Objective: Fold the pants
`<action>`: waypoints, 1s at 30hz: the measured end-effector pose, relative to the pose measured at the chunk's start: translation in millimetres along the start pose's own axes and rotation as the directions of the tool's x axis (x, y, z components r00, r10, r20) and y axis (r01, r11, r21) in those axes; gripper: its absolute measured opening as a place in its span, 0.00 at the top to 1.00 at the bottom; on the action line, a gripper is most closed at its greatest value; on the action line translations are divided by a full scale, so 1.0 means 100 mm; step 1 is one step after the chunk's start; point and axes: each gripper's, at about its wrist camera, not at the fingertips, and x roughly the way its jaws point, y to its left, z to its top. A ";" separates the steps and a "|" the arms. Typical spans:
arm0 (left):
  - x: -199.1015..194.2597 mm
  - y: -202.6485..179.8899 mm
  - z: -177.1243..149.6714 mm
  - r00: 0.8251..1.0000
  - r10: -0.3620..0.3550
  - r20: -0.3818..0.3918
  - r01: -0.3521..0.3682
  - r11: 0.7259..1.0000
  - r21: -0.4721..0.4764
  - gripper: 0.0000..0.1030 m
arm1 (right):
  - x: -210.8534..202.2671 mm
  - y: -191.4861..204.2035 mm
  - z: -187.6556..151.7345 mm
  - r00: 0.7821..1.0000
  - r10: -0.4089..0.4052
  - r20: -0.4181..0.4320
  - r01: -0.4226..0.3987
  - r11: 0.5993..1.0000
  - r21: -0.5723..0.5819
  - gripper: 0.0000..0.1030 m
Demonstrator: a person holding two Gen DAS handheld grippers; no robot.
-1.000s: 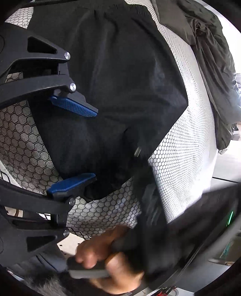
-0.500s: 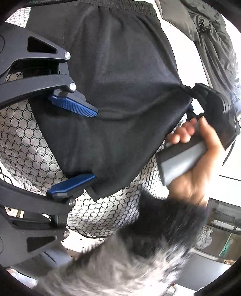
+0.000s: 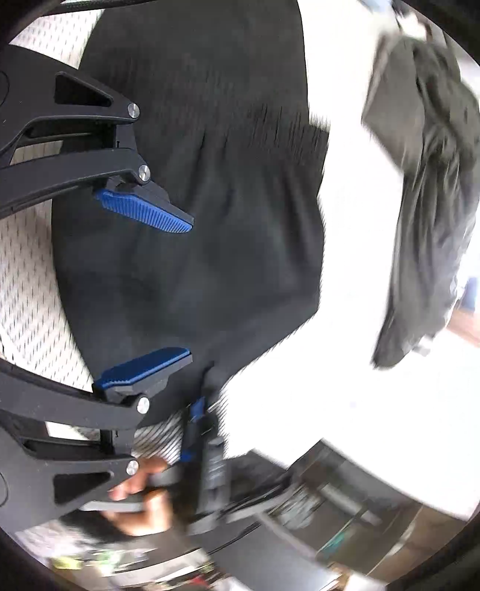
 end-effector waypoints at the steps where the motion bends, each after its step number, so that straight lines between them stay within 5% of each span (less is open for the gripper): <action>1: -0.01 0.13 0.07 1.000 0.016 0.009 -0.016 1.000 -0.016 0.40 | 0.04 0.05 -0.02 1.000 -0.010 0.014 0.010 1.000 -0.008 0.77; 2: -0.04 0.24 0.10 0.999 0.032 0.014 -0.032 0.999 -0.032 0.40 | 0.07 0.11 -0.01 0.999 -0.040 0.028 0.041 0.998 -0.038 0.84; 5: -0.13 0.43 0.14 0.997 0.071 0.027 -0.069 0.996 -0.051 0.40 | 0.19 0.34 0.19 0.989 -0.123 0.083 0.132 0.985 -0.108 0.86; 8: -0.15 0.52 0.12 0.991 0.131 0.032 -0.129 0.991 -0.035 0.40 | 0.25 0.41 0.30 0.949 -0.297 0.100 0.310 0.938 -0.155 0.79; 11: -0.17 0.49 0.12 0.987 0.153 0.048 -0.154 0.988 0.028 0.40 | -0.01 0.47 0.16 0.944 -0.288 0.163 0.309 0.942 -0.126 0.79; 16: 0.06 0.16 0.02 0.994 0.108 0.019 -0.110 0.980 0.165 0.40 | -0.02 0.97 -0.21 0.931 -0.265 0.251 0.339 0.882 -0.327 0.73; 19: 0.30 0.12 -0.01 0.991 0.133 -0.028 -0.126 0.976 0.181 0.40 | 0.05 1.23 -0.28 0.898 -0.316 0.305 0.425 0.802 -0.420 0.73; 23: 0.32 0.15 -0.03 0.988 0.149 -0.032 -0.141 0.972 0.186 0.40 | -0.20 1.11 -0.18 0.859 -0.357 0.366 0.475 0.823 -0.312 0.72; 26: 0.18 0.18 -0.04 0.990 0.137 -0.033 -0.131 0.980 0.153 0.40 | -0.27 1.03 -0.20 0.893 -0.295 0.339 0.401 0.863 -0.306 0.72; 30: 0.09 0.07 -0.11 0.995 0.097 -0.020 -0.090 0.973 0.210 0.40 | -0.11 1.22 -0.45 0.945 -0.190 0.267 0.294 0.853 -0.431 0.68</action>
